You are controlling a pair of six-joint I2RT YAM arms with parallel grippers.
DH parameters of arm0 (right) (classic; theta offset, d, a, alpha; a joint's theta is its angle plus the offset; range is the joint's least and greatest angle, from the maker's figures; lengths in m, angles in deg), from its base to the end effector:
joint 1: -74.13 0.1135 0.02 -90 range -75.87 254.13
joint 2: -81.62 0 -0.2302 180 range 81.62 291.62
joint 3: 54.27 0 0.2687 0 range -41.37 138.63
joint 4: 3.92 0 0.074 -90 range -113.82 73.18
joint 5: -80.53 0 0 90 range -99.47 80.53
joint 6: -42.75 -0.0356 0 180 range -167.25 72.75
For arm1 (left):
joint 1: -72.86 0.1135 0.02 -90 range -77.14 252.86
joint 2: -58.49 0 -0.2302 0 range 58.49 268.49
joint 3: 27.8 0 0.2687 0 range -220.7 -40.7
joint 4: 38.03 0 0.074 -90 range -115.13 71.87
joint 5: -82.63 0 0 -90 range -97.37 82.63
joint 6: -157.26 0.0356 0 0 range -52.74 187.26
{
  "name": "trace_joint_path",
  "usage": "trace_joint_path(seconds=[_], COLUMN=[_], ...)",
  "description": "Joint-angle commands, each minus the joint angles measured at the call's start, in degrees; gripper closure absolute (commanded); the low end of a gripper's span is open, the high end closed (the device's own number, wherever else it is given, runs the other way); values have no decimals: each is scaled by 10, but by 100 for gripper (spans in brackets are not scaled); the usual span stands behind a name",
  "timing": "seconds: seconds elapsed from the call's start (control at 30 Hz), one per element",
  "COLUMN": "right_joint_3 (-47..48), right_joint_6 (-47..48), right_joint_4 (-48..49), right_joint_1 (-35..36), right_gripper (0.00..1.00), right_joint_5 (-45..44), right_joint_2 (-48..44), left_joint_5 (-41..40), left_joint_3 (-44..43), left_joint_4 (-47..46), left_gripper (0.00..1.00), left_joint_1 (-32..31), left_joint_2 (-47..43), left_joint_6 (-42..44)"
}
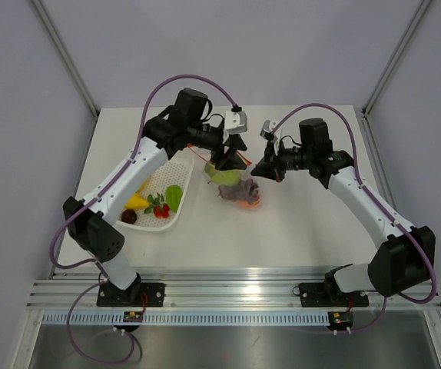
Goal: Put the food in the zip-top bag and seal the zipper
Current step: Adjust the zipper food storage bag at the center of the board.
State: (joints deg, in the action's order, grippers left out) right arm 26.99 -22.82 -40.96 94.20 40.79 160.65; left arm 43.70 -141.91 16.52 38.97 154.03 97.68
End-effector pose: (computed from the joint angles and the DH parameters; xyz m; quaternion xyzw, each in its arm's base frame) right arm 0.2951 0.1369 0.2947 -0.4859 0.6681 0.3601 0.4334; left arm 0.2958 -0.2320 0.3716 0.5936 0.5764 -0.3963 0.3980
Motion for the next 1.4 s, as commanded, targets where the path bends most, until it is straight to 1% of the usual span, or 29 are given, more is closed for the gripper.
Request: trace_joint_path(seconds=[0.0,0.07,0.13,0.17,0.23,0.4,0.5,0.63,0.8,0.93,1.03,1.17,1.27,1.37], right_joint_3=[27,28,28,29,28,29,29,29,28,28,28,29,27,26], right_joint_6=[18,19,22,23,22,23,21,21,19,19,20,20,21,22], right_joint_4=[-5,-6,-12,-13,-14,-13,-12,-11,-8,-7,-8,-10,-11,-11], right_joint_1=[-2,-2,-1,-2,-3,-4,-4,-5,-4,-5,-5,-6,-5,-7], right_gripper=[100,100,100,100,100,100,100,100,100,100,100,100,100,100], right_joint_5=[21,21,21,22,23,22,24,26,29,29,30,30,29,27], right_joint_2=[-20,-20,-20,-21,-23,-22,-20,-19,-19,-19,-21,-22,-23,-22], left_joint_5=[46,61,61,60,65,78,79,65,56,58,57,55,61,57], left_joint_3=[-57,-73,-90,-107,-116,-112,-105,-87,-85,-99,-92,-90,-86,-87], left_joint_4=[36,45,59,78,91,122,128,107,65,70,61,58,51,50], left_gripper=[40,41,46,53,57,55,57,58,55,56,56,57,62,62], left_joint_1=[-9,-13,-16,-16,-16,-22,-22,-22,-22,-23,-23,-23,-23,-22], left_joint_2=[23,35,58,67,81,89,92,90,97,115,116,119,115,112], left_joint_6=[80,98,111,120,132,152,154,136,105,95,90,87,83,83])
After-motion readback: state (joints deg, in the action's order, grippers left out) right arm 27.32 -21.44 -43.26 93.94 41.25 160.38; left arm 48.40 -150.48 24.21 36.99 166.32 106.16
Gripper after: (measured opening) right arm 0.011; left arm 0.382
